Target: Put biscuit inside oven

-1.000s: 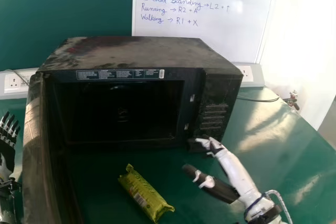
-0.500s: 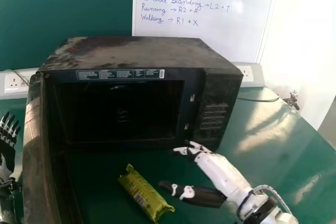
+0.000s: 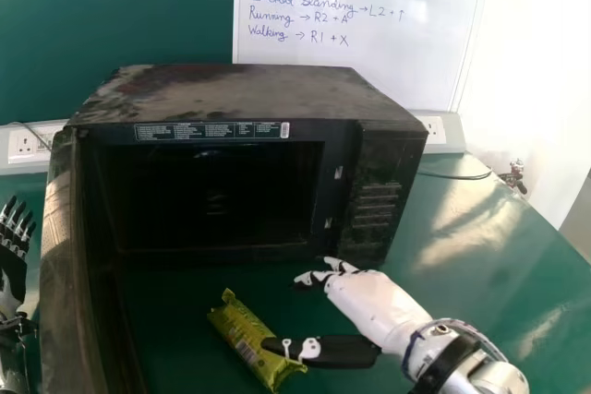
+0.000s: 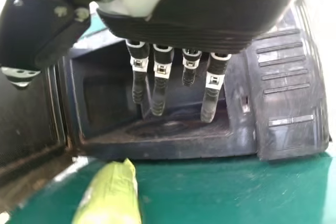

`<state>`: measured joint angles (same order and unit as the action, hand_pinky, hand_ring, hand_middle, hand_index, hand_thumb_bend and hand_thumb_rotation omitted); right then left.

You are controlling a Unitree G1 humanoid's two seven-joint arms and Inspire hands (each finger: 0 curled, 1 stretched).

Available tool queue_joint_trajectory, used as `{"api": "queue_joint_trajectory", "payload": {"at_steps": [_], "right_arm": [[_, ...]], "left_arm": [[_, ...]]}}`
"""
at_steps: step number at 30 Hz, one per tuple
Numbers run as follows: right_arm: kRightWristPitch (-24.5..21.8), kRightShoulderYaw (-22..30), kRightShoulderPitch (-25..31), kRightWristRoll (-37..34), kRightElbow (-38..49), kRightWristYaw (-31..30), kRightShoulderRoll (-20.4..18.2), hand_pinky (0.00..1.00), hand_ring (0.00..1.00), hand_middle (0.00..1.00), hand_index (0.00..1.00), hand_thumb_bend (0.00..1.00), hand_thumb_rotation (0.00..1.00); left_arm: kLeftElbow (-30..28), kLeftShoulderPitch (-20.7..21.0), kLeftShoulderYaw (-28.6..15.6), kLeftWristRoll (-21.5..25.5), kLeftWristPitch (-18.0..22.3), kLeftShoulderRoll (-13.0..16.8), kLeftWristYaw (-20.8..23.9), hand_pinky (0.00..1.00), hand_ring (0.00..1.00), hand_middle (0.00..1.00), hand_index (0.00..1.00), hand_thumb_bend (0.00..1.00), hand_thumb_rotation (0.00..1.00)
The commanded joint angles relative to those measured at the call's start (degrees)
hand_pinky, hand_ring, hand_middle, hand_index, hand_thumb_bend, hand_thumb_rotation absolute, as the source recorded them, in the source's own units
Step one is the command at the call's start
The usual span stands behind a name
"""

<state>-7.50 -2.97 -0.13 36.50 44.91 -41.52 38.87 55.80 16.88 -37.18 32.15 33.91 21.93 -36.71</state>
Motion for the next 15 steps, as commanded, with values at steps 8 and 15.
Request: {"api": "queue_joint_trajectory", "payload": {"at_steps": [8, 15], "right_arm": [[-0.5, -3.5, -4.1, 6.3, 1.7, -4.0, 0.4, 0.65, 0.73, 0.78, 0.83, 1.0, 0.65], [-0.7, -7.3, -8.2, 13.5, 3.1, -9.3, -1.2, 0.65, 0.75, 0.79, 0.84, 1.0, 0.64]], "left_arm": [[3.3, -4.1, 0.2, 0.0, 0.4, -4.7, -0.5, 0.0, 0.61, 0.7, 0.81, 0.19, 1.0], [3.3, -4.1, 0.2, -0.2, 0.5, -4.7, 0.1, 0.0, 0.62, 0.71, 0.82, 0.19, 1.0]]}}
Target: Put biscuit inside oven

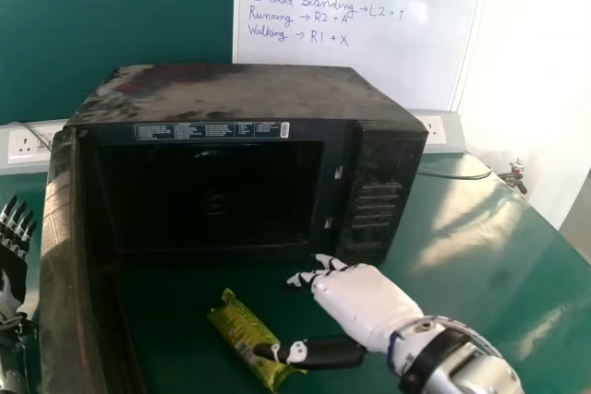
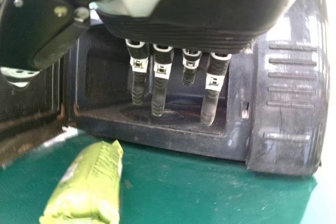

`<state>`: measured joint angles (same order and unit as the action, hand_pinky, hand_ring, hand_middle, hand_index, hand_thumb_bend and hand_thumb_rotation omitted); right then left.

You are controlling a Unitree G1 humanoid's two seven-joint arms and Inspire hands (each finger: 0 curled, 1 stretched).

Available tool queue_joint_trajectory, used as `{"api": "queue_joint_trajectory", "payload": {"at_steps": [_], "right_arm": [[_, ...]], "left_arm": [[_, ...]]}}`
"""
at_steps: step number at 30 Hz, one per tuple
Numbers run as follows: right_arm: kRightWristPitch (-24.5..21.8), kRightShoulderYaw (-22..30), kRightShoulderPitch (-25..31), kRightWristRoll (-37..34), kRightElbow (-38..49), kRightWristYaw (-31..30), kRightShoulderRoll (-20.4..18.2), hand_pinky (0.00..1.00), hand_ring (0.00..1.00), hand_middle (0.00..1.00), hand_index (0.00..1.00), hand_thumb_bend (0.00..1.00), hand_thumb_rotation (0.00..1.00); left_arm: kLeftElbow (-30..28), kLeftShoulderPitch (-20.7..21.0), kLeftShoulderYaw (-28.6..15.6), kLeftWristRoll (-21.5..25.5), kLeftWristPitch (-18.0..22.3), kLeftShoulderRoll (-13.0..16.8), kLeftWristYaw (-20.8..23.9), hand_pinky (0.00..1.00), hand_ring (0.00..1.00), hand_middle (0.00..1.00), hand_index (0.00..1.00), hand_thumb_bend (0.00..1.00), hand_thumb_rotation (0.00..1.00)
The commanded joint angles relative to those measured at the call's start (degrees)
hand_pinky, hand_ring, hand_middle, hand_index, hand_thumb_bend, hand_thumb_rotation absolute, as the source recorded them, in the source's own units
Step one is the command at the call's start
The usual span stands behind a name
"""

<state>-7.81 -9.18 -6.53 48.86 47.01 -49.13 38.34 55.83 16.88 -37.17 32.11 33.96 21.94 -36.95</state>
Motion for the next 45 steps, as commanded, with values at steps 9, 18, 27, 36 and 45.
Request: {"api": "queue_joint_trajectory", "payload": {"at_steps": [9, 18, 27, 36, 45], "right_arm": [[3.0, -7.1, -6.9, 11.6, 1.9, -8.8, -4.6, 0.64, 0.75, 0.79, 0.83, 1.0, 0.63], [13.1, -9.3, -7.2, 19.5, 0.4, -6.5, -5.6, 0.59, 0.69, 0.75, 0.79, 1.0, 0.7], [19.1, -9.6, -7.1, 22.7, -1.1, -7.3, -7.0, 0.56, 0.64, 0.73, 0.78, 1.0, 0.72], [21.6, -9.0, -6.6, 25.5, -4.0, -4.9, -7.7, 0.56, 0.63, 0.71, 0.77, 1.0, 0.73], [23.8, -9.2, -6.3, 27.8, -8.3, 0.3, -7.0, 0.57, 0.63, 0.7, 0.76, 1.0, 0.75]], "left_arm": [[2.7, -4.3, 0.3, -0.1, 0.4, -5.0, 0.5, 0.0, 0.61, 0.7, 0.81, 0.2, 0.98], [2.6, -4.5, 0.5, -0.3, 0.8, -4.9, 0.3, 0.0, 0.61, 0.7, 0.8, 0.2, 0.97], [2.8, -4.3, 0.3, 0.0, 0.6, -5.0, 0.2, 0.0, 0.6, 0.68, 0.8, 0.21, 0.97], [2.6, -4.5, 0.4, -0.2, 0.6, -4.9, 0.3, 0.0, 0.61, 0.7, 0.8, 0.21, 0.95], [2.8, -4.4, 0.2, 0.1, 0.2, -4.7, -0.3, 0.0, 0.6, 0.69, 0.81, 0.21, 0.95]]}}
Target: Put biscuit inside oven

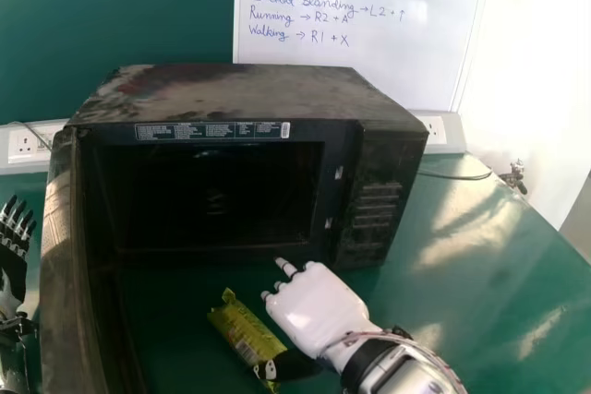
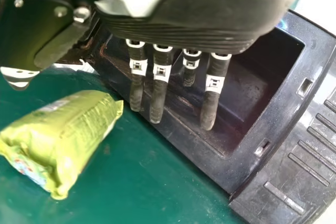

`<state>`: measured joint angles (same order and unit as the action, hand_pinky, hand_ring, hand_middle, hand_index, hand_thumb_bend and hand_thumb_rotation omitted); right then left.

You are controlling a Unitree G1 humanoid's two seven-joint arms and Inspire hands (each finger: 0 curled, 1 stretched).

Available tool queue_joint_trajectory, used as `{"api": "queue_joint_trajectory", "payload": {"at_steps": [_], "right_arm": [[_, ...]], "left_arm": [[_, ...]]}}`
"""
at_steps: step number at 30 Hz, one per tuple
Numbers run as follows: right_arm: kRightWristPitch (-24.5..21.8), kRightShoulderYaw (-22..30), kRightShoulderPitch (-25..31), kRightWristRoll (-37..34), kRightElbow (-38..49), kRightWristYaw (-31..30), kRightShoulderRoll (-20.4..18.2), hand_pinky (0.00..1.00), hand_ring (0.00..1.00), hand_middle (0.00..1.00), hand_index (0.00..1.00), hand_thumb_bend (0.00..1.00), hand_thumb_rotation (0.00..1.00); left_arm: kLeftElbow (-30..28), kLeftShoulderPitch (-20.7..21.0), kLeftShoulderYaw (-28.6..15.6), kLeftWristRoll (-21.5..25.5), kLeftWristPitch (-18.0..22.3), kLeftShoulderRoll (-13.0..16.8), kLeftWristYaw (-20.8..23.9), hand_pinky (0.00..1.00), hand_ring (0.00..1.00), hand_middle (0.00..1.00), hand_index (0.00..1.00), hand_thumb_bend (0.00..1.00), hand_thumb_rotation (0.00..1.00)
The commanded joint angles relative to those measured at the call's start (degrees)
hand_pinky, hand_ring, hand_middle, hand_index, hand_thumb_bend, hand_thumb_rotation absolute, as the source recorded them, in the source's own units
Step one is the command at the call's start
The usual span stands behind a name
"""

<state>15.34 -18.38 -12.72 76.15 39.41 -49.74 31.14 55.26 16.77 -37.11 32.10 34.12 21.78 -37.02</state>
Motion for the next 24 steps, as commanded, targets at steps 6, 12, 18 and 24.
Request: {"api": "queue_joint_trajectory", "payload": {"at_steps": [6, 12, 18, 24], "right_arm": [[0.7, 0.2, -0.4, 0.6, -2.9, 2.2, 0.1, 0.6, 0.66, 0.72, 0.77, 1.0, 0.77], [0.3, -0.5, -0.6, 1.3, -5.1, 3.6, -1.0, 0.58, 0.66, 0.72, 0.77, 1.0, 0.78], [-0.1, -1.6, -0.6, 3.6, -6.6, 3.6, -2.1, 0.55, 0.63, 0.72, 0.77, 1.0, 0.81], [-0.8, -2.5, -0.2, 4.7, -7.0, 2.4, -2.9, 0.56, 0.63, 0.72, 0.77, 1.0, 0.83]], "left_arm": [[3.3, -4.3, 0.3, -0.1, 0.3, -4.7, 0.4, 0.0, 0.6, 0.69, 0.81, 0.22, 0.93], [3.4, -4.3, 0.4, -0.4, 0.6, -4.8, 0.8, 0.0, 0.61, 0.69, 0.81, 0.21, 0.94], [3.3, -4.4, 0.2, 0.0, 0.4, -4.9, 0.0, 0.0, 0.61, 0.7, 0.8, 0.2, 0.94], [2.6, -4.6, 0.6, -0.4, 0.8, -5.1, 0.6, 0.0, 0.6, 0.69, 0.81, 0.21, 0.95]]}}
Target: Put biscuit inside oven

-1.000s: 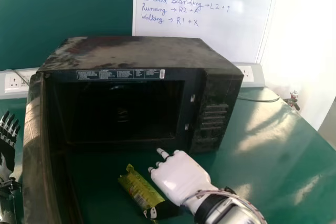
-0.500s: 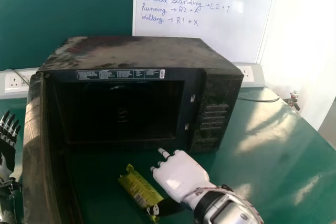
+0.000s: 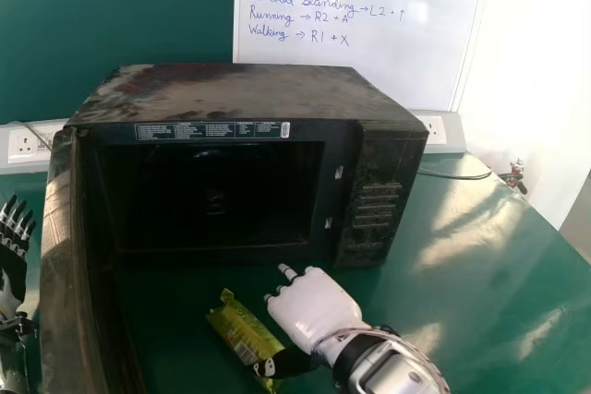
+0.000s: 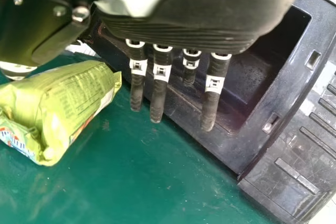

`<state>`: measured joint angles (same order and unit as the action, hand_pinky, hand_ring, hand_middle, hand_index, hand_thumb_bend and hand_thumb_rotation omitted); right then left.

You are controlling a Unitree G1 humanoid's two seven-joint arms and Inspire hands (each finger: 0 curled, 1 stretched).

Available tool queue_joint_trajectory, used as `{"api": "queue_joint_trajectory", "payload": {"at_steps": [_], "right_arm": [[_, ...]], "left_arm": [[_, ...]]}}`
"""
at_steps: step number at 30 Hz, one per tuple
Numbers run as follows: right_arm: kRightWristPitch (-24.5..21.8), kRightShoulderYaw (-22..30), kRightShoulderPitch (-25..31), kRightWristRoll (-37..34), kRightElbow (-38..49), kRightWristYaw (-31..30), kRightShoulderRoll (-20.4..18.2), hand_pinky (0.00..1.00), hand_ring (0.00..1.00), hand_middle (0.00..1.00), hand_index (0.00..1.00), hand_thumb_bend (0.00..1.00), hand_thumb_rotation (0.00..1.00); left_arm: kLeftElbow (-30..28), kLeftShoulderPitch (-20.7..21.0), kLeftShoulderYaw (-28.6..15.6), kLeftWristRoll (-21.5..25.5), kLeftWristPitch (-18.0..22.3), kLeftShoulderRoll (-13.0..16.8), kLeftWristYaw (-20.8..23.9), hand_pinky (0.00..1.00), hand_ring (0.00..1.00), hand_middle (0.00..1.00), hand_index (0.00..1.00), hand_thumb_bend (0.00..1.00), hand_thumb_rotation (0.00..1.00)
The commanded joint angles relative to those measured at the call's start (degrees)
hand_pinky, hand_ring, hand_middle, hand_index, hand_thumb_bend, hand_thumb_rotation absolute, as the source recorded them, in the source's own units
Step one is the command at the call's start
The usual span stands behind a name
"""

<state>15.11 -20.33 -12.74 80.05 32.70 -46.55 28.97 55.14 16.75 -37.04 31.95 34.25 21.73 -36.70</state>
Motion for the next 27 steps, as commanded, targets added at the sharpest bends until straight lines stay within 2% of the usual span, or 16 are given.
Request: {"api": "queue_joint_trajectory", "payload": {"at_steps": [1, 2, 4, 9, 16, 21, 25, 27], "right_arm": [[-0.9, -0.9, -0.3, 1.2, -0.2, -1.7, -1.1, 0.56, 0.64, 0.72, 0.77, 1.0, 0.84], [-1.2, -1.2, -0.3, 1.6, -0.1, -2.2, -1.5, 0.56, 0.63, 0.72, 0.78, 1.0, 0.84], [-1.2, -1.8, -0.5, 2.6, 0.1, -3.4, -1.9, 0.53, 0.61, 0.71, 0.78, 1.0, 0.85], [-1.9, -2.8, -0.9, 3.6, 0.4, -8.1, -3.5, 0.54, 0.63, 0.71, 0.79, 1.0, 0.89], [-3.6, -2.5, 0.6, 5.0, 0.0, -7.3, -4.9, 0.54, 0.64, 0.71, 0.78, 1.0, 0.88], [-4.3, -3.3, 0.8, 5.6, -0.2, -8.3, -6.0, 0.55, 0.65, 0.71, 0.78, 1.0, 0.9], [-5.1, -3.5, 1.2, 4.9, -0.6, -8.9, -7.2, 0.55, 0.67, 0.71, 0.77, 1.0, 0.87], [-5.0, -3.8, 1.2, 4.9, -0.7, -9.0, -7.1, 0.56, 0.68, 0.72, 0.77, 1.0, 0.88]], "left_arm": [[2.7, -4.5, 0.5, -0.3, 0.6, -5.1, 0.3, 0.15, 0.6, 0.68, 0.8, 0.21, 0.93], [2.6, -4.6, 0.5, -0.3, 0.6, -5.1, 0.4, 0.27, 0.59, 0.68, 0.79, 0.22, 0.91], [2.5, -4.6, 0.4, -0.4, 0.5, -5.2, 0.5, 0.34, 0.59, 0.68, 0.79, 0.22, 0.89], [1.9, -5.0, 0.5, -0.5, 0.3, -5.3, 0.7, 0.37, 0.6, 0.68, 0.8, 0.23, 0.88], [1.3, -5.3, 0.5, -0.7, 0.4, -5.5, 0.7, 0.41, 0.6, 0.68, 0.79, 0.26, 0.86], [1.4, -5.1, 0.5, -0.7, 0.4, -5.4, 0.7, 0.38, 0.59, 0.67, 0.78, 0.26, 0.83], [1.3, -5.1, 0.5, -0.7, 0.0, -5.5, 0.8, 0.43, 0.61, 0.68, 0.78, 0.28, 0.82], [1.2, -5.1, 0.5, -0.7, 0.0, -5.5, 1.0, 0.39, 0.6, 0.67, 0.78, 0.28, 0.8]]}}
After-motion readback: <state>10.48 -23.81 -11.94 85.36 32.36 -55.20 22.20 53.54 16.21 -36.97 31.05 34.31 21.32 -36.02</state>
